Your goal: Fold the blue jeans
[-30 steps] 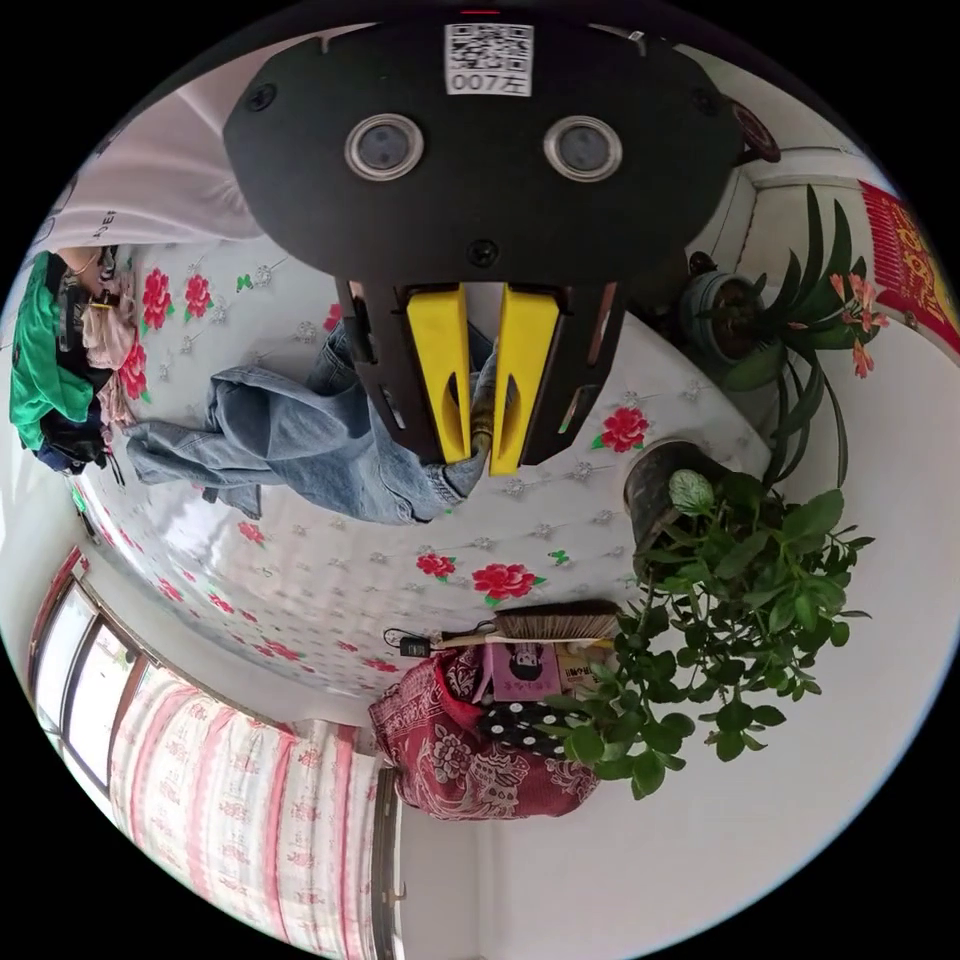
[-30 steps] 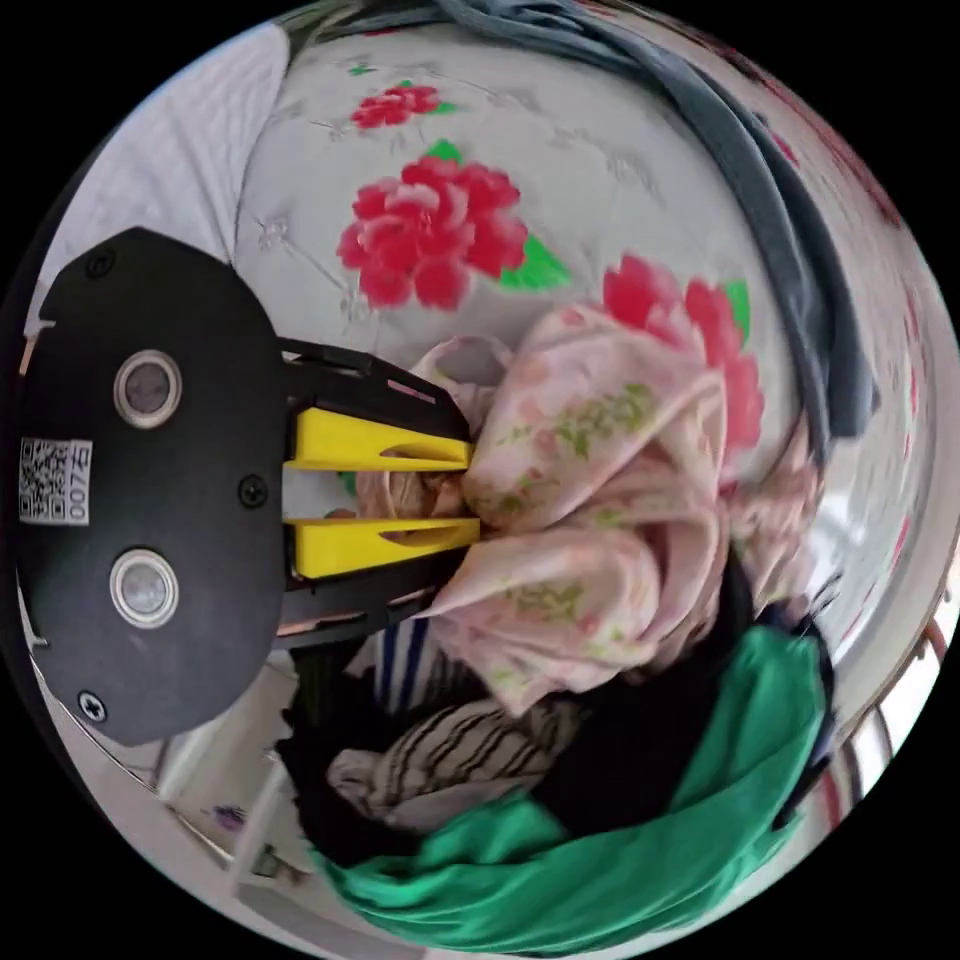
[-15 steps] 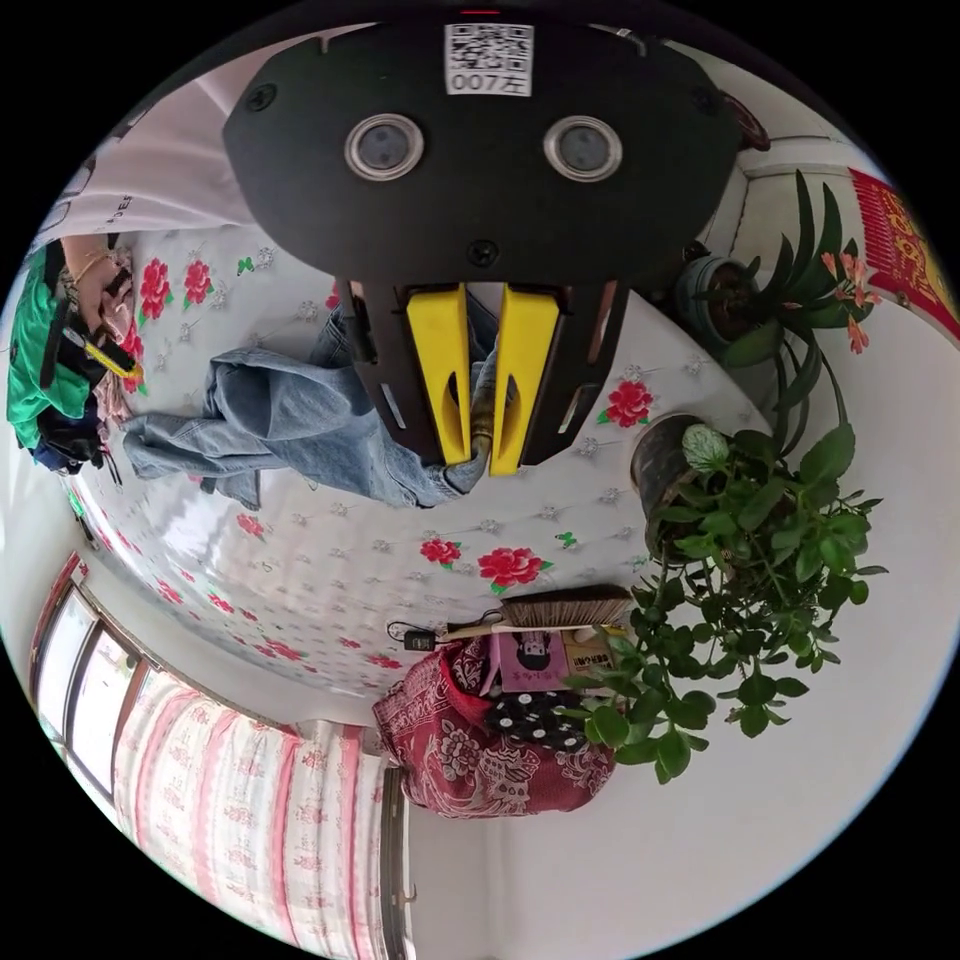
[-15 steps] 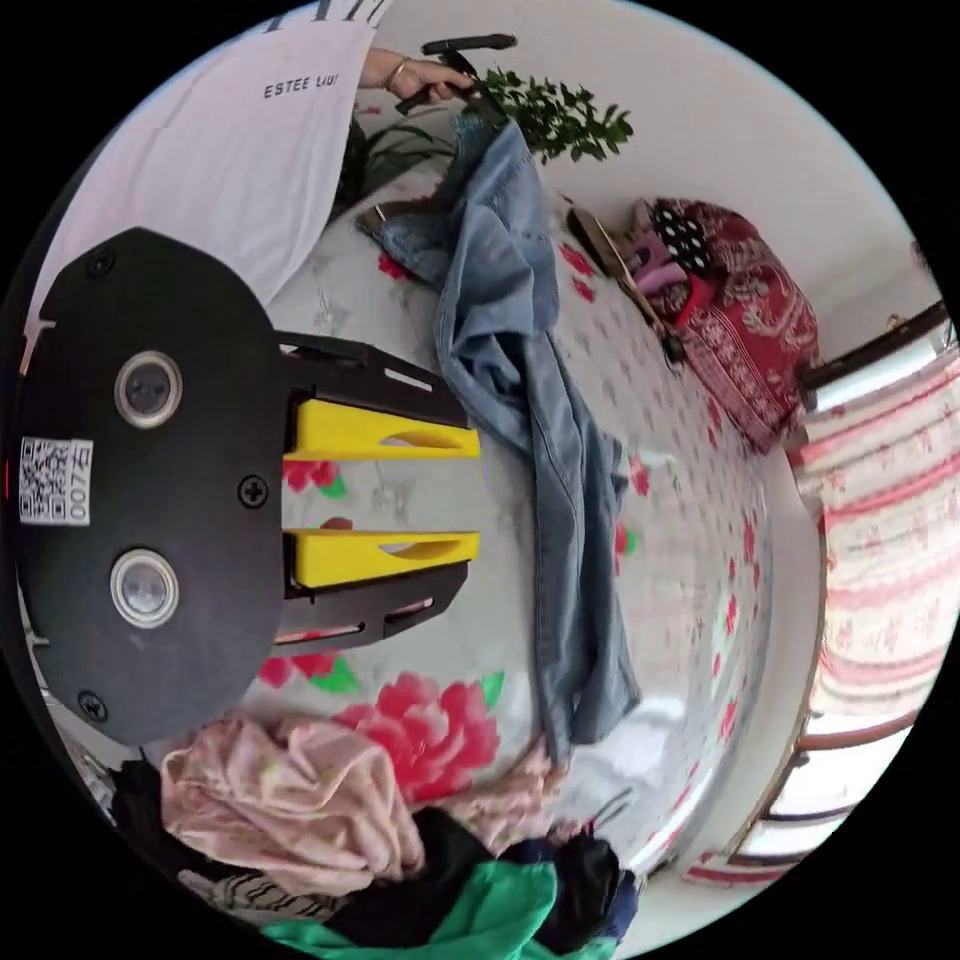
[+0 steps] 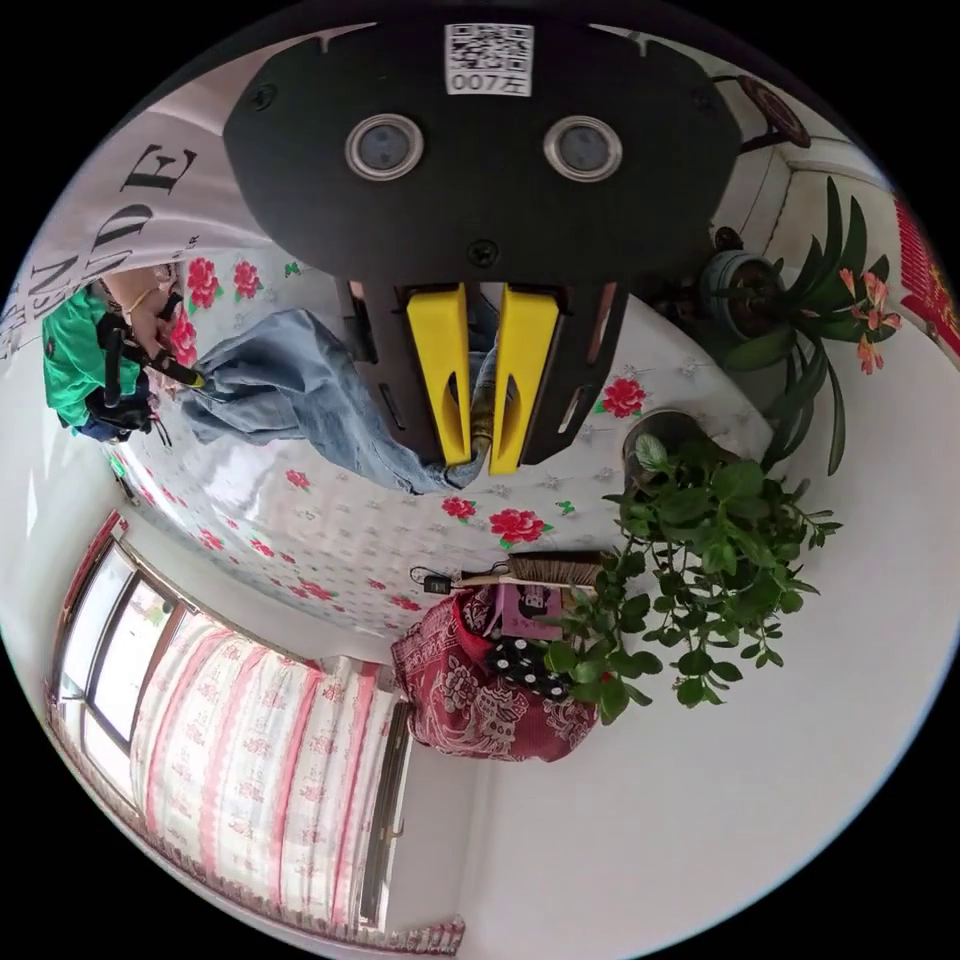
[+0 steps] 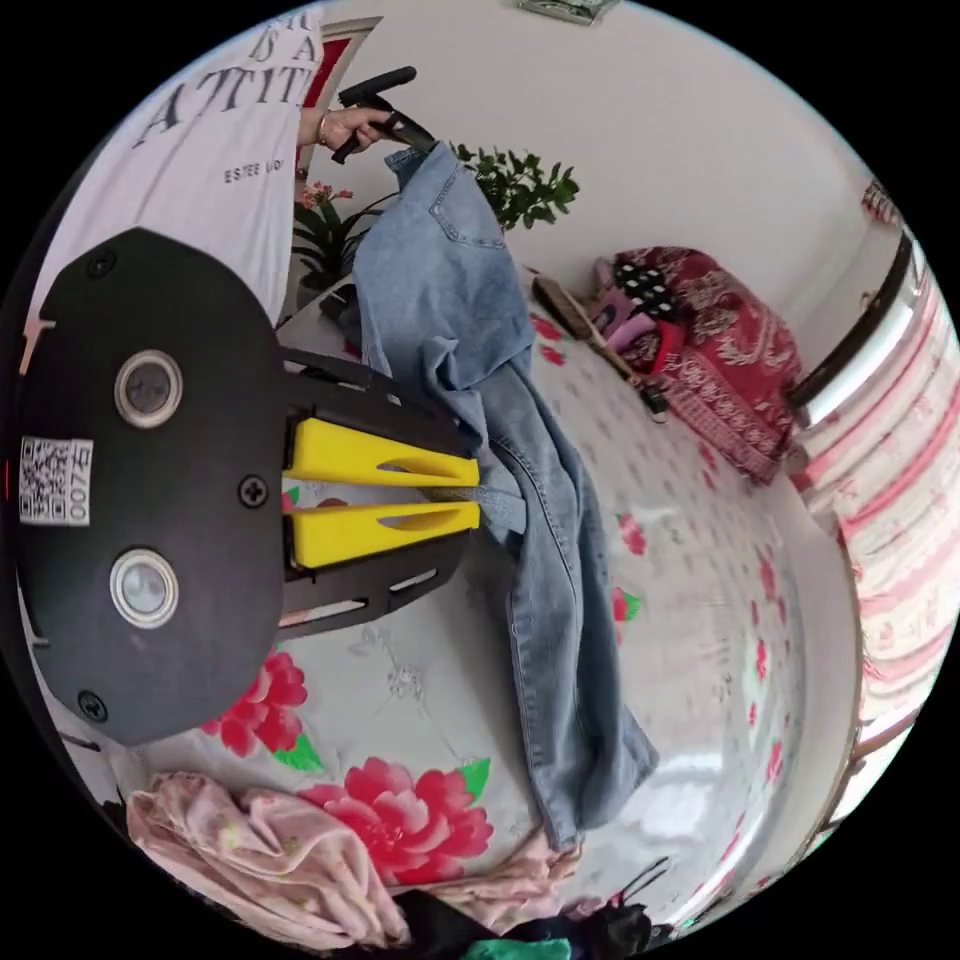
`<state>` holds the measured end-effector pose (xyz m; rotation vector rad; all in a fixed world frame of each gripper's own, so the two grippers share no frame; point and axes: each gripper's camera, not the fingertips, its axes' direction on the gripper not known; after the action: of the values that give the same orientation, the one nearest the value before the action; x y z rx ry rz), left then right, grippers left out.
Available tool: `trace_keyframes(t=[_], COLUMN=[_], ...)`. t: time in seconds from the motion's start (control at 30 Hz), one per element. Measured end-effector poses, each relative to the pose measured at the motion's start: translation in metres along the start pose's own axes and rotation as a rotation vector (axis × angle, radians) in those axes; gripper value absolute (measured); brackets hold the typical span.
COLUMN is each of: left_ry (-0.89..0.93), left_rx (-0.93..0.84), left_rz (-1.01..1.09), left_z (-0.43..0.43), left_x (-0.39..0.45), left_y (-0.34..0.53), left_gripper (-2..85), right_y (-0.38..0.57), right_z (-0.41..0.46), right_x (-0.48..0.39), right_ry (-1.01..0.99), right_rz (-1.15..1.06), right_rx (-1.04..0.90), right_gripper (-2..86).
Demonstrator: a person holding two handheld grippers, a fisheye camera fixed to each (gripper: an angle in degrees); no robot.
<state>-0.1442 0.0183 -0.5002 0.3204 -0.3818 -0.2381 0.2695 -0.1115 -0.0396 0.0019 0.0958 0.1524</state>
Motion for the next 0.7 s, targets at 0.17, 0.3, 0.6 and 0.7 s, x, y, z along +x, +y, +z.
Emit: trace_keyframes(t=[0.17, 0.3, 0.6, 0.7], left_ry=[0.153, 0.128, -0.015, -0.158], left_rx=[0.082, 0.095, 0.042, -0.161], left_rz=[0.095, 0.232, 0.000, -0.074], left_z=[-0.042, -0.061, 0.106, 0.216], left_x=[0.027, 0.073, 0.029, 0.021], left_y=[-0.010, -0.026, -0.106, -0.115], left_gripper=[2.7, 2.7, 4.2, 6.7], right_y=[0.053, 0.044, -0.182, -0.268], right_z=[-0.239, -0.313, -0.195, -0.060], right_x=[-0.013, -0.078, -0.141, -0.108], right_ry=[0.025, 0.307, 0.198, 0.202], right_rz=[-0.039, -0.122, -0.405, -0.255], right_rx=[0.423, 0.605, 0.589, 0.282], right_gripper=[0.6, 0.8, 4.3, 8.0])
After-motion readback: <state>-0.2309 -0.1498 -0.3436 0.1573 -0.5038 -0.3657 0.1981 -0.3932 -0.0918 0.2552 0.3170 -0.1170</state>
